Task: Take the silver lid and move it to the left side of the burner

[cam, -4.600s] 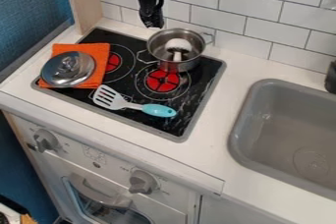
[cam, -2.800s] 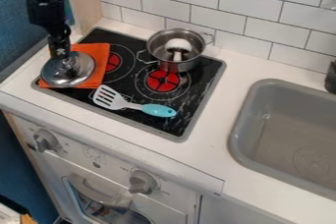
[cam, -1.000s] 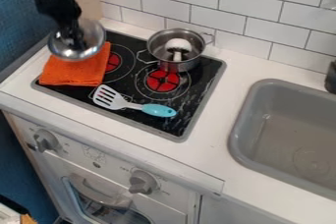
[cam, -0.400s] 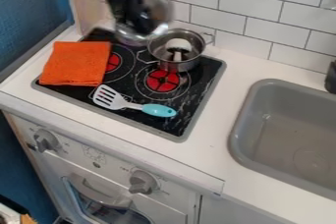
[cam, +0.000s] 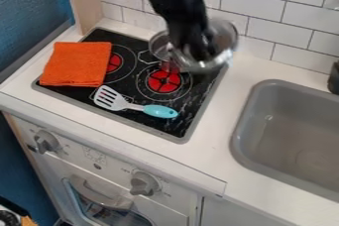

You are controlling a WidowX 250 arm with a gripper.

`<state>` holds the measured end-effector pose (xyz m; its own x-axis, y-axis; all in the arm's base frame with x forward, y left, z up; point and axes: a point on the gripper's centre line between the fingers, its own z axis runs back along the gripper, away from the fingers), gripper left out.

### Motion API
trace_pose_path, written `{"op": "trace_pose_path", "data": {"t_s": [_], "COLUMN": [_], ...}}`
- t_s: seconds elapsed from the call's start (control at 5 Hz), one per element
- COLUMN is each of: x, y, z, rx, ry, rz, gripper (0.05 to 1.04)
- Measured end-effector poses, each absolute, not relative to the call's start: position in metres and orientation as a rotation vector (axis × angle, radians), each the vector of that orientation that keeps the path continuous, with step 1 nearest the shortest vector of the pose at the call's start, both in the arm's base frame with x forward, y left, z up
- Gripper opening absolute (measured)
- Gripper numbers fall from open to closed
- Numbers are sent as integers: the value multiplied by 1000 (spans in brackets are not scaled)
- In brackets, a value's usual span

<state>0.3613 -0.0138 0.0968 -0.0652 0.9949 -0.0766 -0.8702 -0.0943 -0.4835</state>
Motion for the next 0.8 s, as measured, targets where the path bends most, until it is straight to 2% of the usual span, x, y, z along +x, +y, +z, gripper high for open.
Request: {"op": "trace_pose_path", "data": {"t_s": [0.2, 0.6, 0.8], "x": [360, 360, 360], "y": [-28, -26, -11], "z": [71, 42, 28], "rx": [-410, -348, -304], "ry": [-291, -262, -251], "rz": [1580, 1574, 1627], "gripper": [268, 268, 268]}}
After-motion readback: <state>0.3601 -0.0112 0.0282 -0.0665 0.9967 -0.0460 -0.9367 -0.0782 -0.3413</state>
